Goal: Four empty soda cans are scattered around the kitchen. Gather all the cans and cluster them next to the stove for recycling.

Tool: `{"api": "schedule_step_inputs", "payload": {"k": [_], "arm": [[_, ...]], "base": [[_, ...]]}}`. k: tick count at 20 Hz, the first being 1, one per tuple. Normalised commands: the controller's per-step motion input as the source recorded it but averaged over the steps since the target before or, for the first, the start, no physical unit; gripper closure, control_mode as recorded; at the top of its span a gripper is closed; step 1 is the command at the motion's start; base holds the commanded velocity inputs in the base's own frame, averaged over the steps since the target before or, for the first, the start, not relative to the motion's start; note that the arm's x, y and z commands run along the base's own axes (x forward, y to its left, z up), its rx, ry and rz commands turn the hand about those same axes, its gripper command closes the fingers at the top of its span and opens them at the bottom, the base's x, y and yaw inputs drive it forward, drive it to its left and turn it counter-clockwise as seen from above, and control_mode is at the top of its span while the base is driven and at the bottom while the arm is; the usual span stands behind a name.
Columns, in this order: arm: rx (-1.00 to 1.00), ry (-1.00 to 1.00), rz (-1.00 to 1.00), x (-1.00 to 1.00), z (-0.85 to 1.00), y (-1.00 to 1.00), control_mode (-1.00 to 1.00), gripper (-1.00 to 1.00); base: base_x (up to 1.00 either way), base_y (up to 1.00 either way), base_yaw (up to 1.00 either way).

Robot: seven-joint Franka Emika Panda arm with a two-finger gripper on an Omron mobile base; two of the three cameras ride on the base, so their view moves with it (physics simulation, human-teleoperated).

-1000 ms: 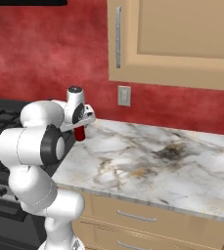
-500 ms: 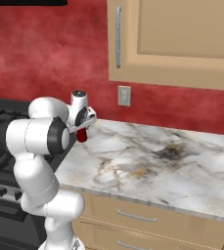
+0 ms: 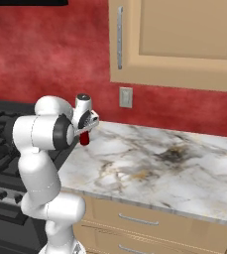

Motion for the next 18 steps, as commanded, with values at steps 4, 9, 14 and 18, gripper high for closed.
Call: {"api": "schedule_step_inputs", "payload": {"k": [4,9,14,18], "arm": [[0.00,0.00,0.05,0.06,-0.14,0.00,-1.00,1.00],[0.00,0.00,0.05,0.00,-0.16,0.00,-1.00,1.00],[0.00,0.00,0.05,0.00,-0.18,0.00,-1.00,1.00],[0.00,0.00,0.05,0.00,-0.16,0.00,-1.00,1.00]], "base": [[0.00,0.00,0.00],[0.00,0.00,0.00],[0.00,0.00,0.00],[0.00,0.00,0.00]]}}
